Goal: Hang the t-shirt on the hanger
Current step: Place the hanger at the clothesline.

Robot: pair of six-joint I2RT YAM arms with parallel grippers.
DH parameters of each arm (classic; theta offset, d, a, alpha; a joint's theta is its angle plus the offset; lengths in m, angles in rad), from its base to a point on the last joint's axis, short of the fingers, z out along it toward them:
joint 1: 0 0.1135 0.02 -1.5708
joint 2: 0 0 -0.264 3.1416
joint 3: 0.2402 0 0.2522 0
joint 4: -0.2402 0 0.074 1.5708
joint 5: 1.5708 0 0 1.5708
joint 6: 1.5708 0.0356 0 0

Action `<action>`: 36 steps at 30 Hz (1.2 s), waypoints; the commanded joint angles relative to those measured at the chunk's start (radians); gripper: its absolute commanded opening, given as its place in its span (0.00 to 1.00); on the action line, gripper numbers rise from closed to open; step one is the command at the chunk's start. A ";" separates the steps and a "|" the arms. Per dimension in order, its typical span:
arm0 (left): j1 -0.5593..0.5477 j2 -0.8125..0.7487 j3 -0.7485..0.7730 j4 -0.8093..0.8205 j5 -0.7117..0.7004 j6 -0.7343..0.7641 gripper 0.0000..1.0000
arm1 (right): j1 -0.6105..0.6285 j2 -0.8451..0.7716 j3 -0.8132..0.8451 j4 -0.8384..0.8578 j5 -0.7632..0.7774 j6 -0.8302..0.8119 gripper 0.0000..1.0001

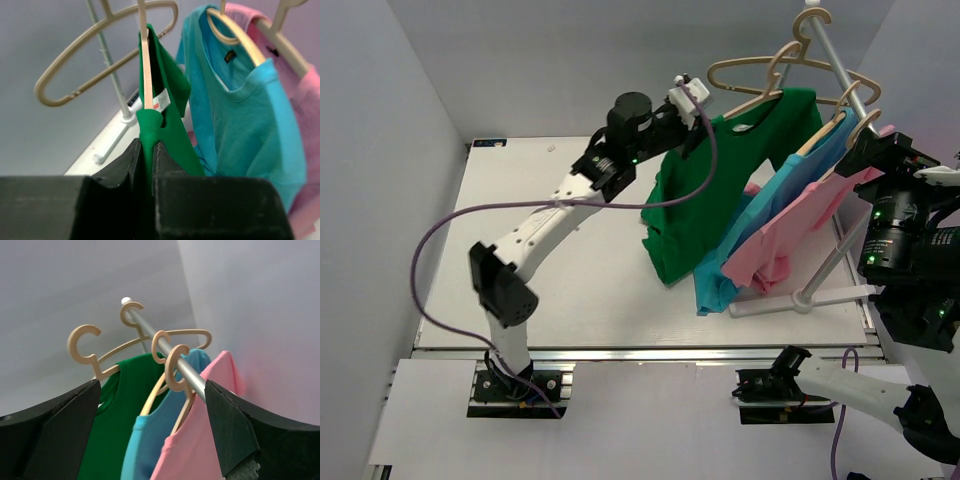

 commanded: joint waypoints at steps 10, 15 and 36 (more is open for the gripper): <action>0.010 0.222 0.342 0.114 0.121 -0.004 0.00 | 0.003 0.027 -0.020 0.221 0.073 -0.237 0.89; 0.017 0.276 0.424 0.195 0.176 -0.033 0.00 | 0.003 0.026 -0.036 0.250 0.064 -0.253 0.89; 0.011 0.598 0.520 0.533 0.268 -0.280 0.00 | 0.003 -0.020 -0.118 0.302 0.067 -0.303 0.89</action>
